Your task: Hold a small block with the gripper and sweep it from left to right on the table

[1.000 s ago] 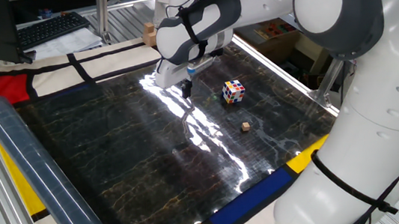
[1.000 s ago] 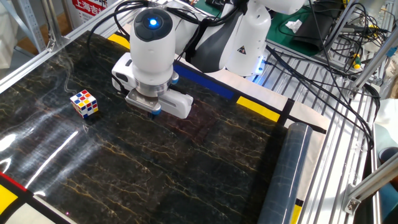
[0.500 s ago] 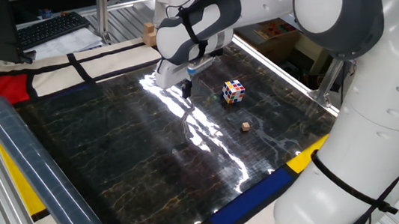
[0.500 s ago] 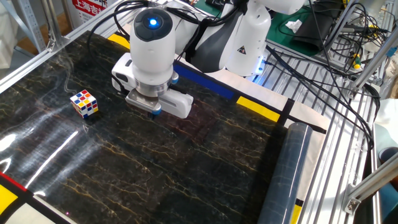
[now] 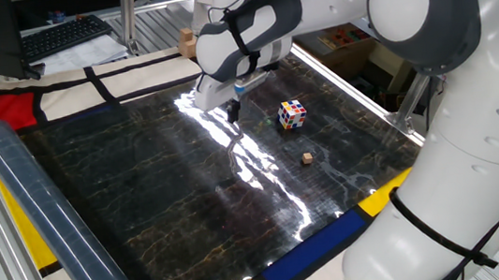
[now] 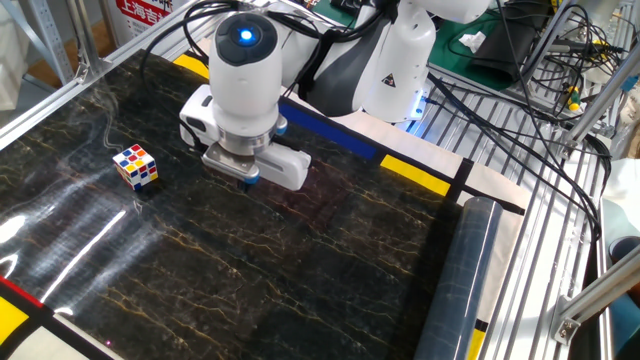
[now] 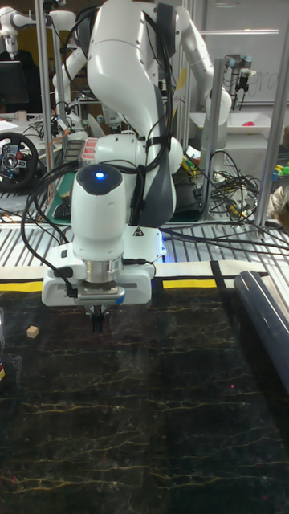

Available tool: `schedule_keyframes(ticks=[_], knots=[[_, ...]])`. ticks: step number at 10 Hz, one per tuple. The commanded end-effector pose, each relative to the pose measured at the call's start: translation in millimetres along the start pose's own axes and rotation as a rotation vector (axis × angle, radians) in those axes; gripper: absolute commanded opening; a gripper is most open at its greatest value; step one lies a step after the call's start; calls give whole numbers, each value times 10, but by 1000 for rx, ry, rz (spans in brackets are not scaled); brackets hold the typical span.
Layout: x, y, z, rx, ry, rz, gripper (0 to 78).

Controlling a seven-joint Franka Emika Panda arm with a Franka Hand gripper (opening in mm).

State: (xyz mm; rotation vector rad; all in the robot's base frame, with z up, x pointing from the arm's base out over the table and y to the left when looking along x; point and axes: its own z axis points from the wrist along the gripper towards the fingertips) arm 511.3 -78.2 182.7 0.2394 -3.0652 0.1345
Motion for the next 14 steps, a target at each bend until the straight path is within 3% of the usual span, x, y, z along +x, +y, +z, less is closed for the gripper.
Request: schedule_keyframes(ticks=[1, 7, 8, 14], knots=[[-7, -5, 1, 20, -7, 8, 0], [-7, -5, 1, -12, 32, -9, 0], [-7, -5, 1, -83, 30, 0, 0], [-7, -5, 1, -78, 34, -5, 0]])
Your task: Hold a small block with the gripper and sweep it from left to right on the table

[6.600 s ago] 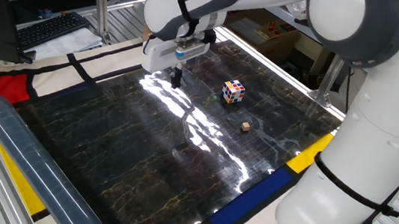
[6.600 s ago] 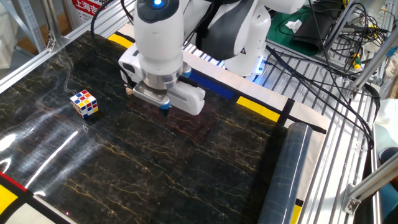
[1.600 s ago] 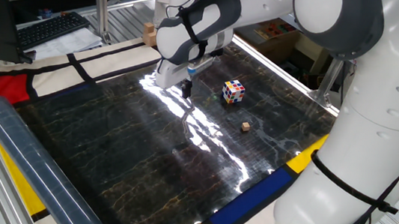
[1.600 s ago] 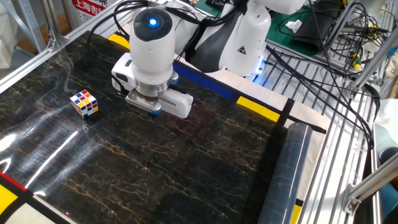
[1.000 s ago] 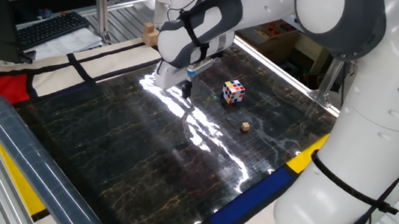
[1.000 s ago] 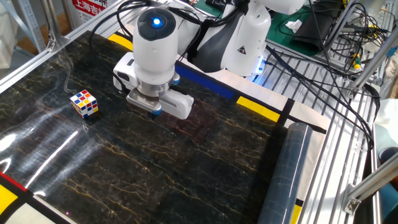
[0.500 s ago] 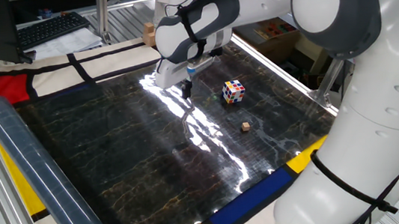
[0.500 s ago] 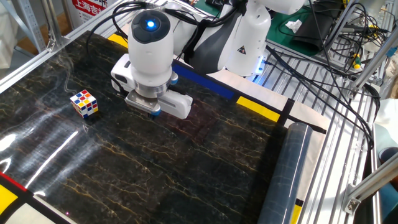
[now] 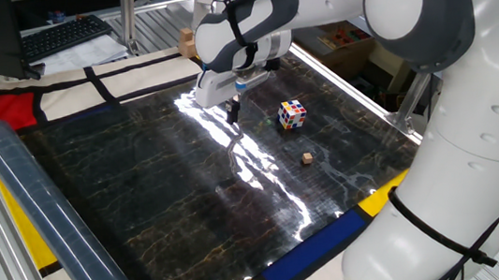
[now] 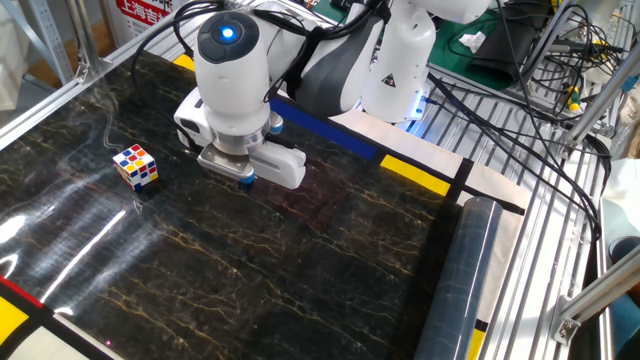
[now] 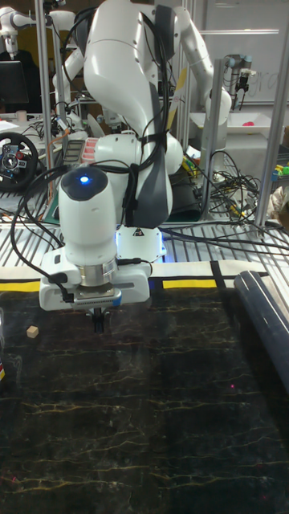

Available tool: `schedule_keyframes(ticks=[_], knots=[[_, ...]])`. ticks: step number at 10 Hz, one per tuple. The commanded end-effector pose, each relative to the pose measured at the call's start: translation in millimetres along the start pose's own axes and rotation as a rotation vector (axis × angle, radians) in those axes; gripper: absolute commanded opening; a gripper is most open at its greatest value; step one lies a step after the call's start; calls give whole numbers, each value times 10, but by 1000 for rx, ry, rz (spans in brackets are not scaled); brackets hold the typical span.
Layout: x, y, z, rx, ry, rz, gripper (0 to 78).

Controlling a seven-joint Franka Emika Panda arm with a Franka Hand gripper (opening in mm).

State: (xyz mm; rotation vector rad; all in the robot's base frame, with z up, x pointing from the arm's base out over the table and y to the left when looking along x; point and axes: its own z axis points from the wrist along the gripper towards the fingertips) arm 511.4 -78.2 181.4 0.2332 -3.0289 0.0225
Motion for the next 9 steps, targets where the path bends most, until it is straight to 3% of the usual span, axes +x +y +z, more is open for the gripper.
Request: schedule_keyframes(ticks=[1, 9], knots=[[-6, -5, -12, -4, 0, -4, 0], [-6, -5, -12, -11, 3, -2, 0]])
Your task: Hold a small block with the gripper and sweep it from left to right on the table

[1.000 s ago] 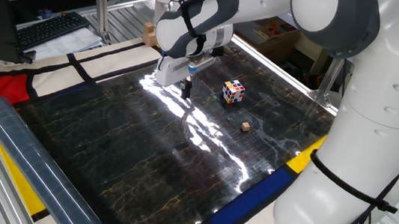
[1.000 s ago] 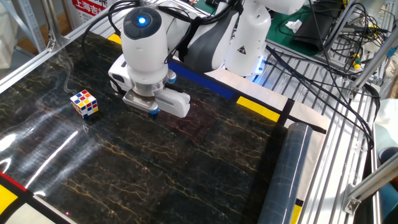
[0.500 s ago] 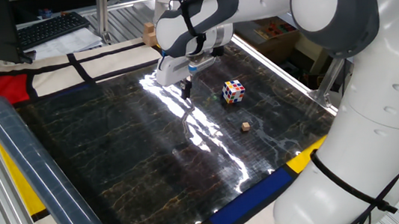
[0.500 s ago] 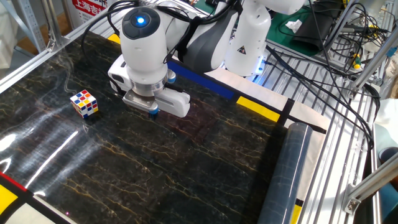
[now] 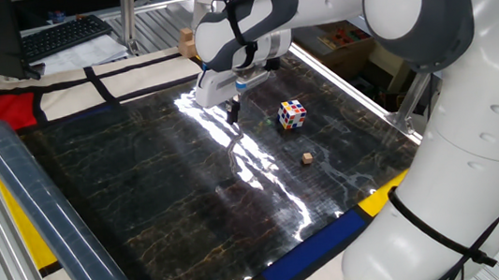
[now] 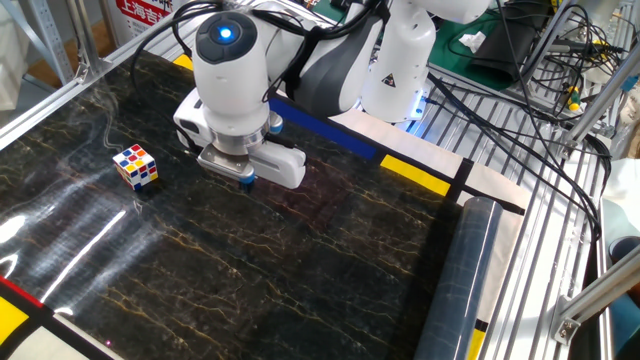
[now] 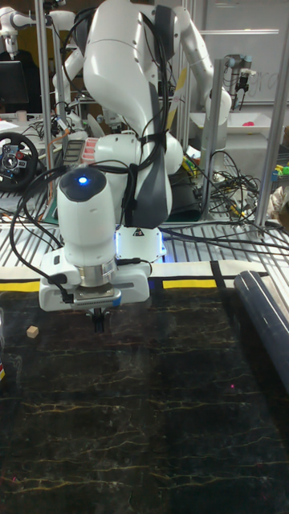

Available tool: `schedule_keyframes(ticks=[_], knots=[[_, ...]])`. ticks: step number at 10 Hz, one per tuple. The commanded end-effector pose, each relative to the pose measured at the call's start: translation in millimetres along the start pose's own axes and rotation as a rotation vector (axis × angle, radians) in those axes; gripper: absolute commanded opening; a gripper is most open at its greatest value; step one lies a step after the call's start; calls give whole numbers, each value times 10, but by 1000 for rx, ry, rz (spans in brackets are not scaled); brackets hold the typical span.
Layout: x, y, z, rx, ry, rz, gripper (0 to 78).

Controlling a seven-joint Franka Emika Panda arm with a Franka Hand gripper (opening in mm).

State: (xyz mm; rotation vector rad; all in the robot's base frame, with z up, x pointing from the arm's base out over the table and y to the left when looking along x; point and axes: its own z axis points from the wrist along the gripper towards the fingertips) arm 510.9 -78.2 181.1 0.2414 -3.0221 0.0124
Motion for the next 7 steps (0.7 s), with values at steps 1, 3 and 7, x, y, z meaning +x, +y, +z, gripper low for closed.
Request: schedule_keyframes(ticks=[1, 3, 7], knots=[[-9, -5, -16, -4, -3, 4, 0], [-9, -5, -16, -4, -3, 3, 0], [-9, -5, -16, -2, -5, -9, 0]])
